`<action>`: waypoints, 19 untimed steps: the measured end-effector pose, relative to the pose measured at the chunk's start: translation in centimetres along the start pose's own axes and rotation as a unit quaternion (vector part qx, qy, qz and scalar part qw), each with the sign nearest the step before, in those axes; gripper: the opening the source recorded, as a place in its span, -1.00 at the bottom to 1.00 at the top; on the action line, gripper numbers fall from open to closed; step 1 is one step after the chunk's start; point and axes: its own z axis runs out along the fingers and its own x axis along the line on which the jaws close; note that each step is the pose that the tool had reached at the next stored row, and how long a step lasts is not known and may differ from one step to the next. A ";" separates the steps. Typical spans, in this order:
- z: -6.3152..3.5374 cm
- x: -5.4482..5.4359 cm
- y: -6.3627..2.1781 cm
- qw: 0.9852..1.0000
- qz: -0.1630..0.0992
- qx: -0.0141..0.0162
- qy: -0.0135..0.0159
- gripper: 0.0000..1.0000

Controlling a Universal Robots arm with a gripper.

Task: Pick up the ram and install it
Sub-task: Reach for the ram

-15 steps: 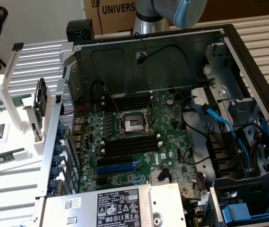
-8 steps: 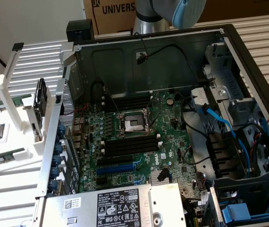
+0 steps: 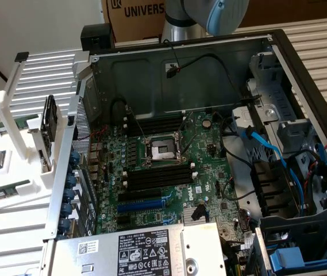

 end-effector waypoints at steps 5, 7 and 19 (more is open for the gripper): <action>0.25 1.2 0.40 1.000 -0.005 0.000 0.000 -0.80; 0.36 1.6 0.54 1.000 -0.007 0.000 0.000 -0.80; 1.21 3.5 2.84 1.000 -0.019 0.000 0.001 -0.80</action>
